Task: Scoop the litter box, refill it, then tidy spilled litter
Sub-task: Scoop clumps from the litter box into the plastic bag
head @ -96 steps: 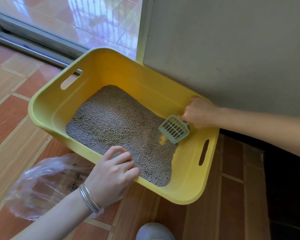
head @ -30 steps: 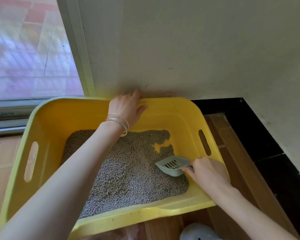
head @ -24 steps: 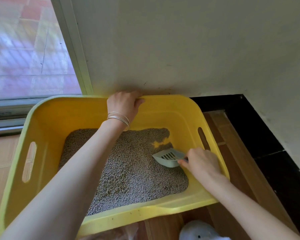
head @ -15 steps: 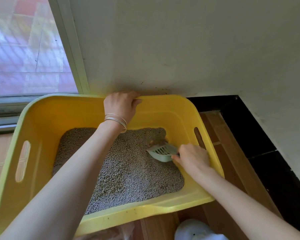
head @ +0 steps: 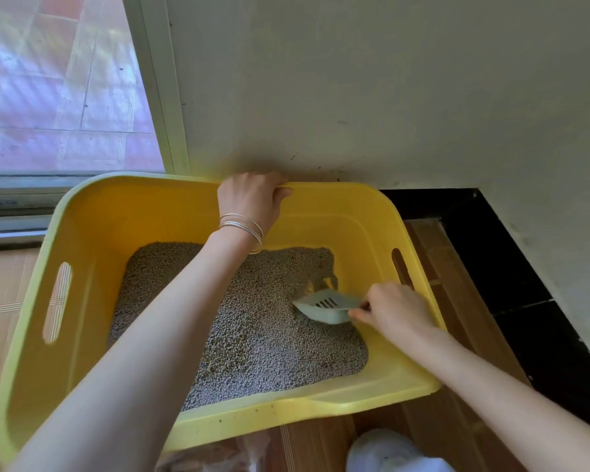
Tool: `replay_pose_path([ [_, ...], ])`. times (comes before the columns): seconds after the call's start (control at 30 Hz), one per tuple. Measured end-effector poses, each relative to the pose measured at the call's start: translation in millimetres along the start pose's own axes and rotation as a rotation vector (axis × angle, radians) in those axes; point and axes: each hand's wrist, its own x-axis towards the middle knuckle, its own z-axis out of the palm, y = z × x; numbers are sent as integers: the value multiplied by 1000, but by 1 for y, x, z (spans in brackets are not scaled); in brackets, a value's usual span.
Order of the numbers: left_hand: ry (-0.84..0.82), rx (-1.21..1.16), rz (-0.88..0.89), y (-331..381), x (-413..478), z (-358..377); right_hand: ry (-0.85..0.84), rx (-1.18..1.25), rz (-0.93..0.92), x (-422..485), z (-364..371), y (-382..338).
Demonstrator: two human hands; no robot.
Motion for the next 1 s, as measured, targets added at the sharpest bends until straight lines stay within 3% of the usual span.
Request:
replay_pose_path([
  [0.37,-29,36,-1,0,2,-2,-84,-9,26,4,1,-8],
  [0.5,-27,17,2,1,0,-2,-7,-27,33,11,-2,-11],
  [0.63,-25,15,-12,2,1,-3,-75,-67,29,4,-5,-11],
  [1.0,-32,3,-20,1,2,-3,93,-63,51,17,15,-18],
])
